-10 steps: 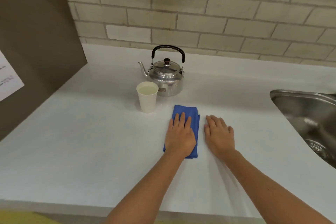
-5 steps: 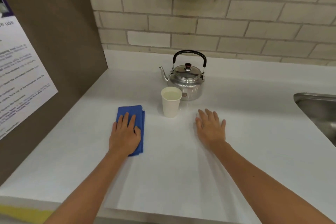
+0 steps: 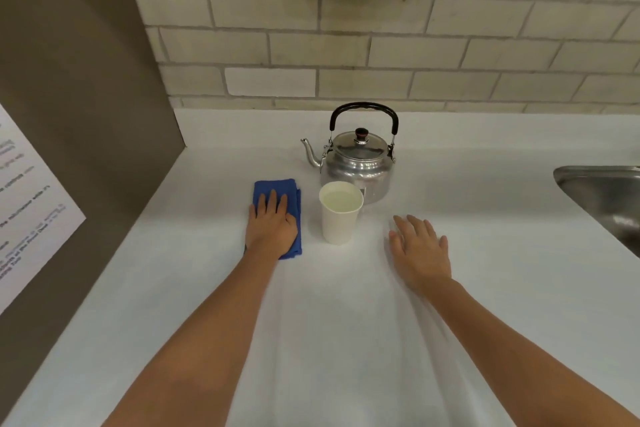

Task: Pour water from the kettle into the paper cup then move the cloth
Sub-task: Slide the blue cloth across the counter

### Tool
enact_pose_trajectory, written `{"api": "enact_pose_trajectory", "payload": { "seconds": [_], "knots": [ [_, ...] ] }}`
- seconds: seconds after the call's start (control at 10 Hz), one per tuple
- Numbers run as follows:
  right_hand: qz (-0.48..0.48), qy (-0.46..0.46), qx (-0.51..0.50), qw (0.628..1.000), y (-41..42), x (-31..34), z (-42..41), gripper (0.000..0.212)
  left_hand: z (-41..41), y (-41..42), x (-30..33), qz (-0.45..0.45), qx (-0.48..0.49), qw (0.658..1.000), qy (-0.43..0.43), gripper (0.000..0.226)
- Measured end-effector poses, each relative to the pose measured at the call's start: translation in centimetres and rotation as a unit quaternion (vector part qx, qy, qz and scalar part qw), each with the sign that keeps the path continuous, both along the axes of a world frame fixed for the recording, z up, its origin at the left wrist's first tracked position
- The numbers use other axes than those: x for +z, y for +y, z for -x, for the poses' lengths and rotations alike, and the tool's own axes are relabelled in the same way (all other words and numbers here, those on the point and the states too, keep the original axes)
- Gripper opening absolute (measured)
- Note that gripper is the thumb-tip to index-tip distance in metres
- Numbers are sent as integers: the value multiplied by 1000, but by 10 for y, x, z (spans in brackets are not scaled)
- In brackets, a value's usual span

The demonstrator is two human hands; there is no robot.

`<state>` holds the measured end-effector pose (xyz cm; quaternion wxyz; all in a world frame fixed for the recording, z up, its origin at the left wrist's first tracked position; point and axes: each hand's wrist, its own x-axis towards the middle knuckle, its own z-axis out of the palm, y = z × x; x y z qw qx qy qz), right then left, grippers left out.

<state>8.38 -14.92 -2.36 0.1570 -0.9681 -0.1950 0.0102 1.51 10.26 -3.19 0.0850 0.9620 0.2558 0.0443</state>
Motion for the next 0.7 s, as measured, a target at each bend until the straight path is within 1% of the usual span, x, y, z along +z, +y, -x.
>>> {"api": "enact_pose_trajectory", "payload": {
  "seconds": [0.1, 0.2, 0.3, 0.5, 0.6, 0.7],
  "knots": [
    [14, -8, 4, 1000, 0, 0, 6, 45, 10, -11, -5, -23, -28, 999, -24, 51],
    [22, -25, 9, 999, -3, 1, 10, 40, 16, -17, -7, -20, -33, 999, -25, 51],
    [26, -26, 13, 999, -4, 3, 11, 38, 16, -18, -6, -19, -30, 999, -35, 51],
    [39, -26, 22, 999, -4, 9, 10, 38, 13, -21, -2, -19, 5, 999, -26, 51],
    [34, -8, 26, 999, -7, 8, 10, 39, 11, -21, -3, -2, 8, 1000, -23, 51],
    [26, -9, 34, 999, -3, 23, 1, 41, 11, -15, 4, 1, -3, 1000, -11, 51]
  ]
}}
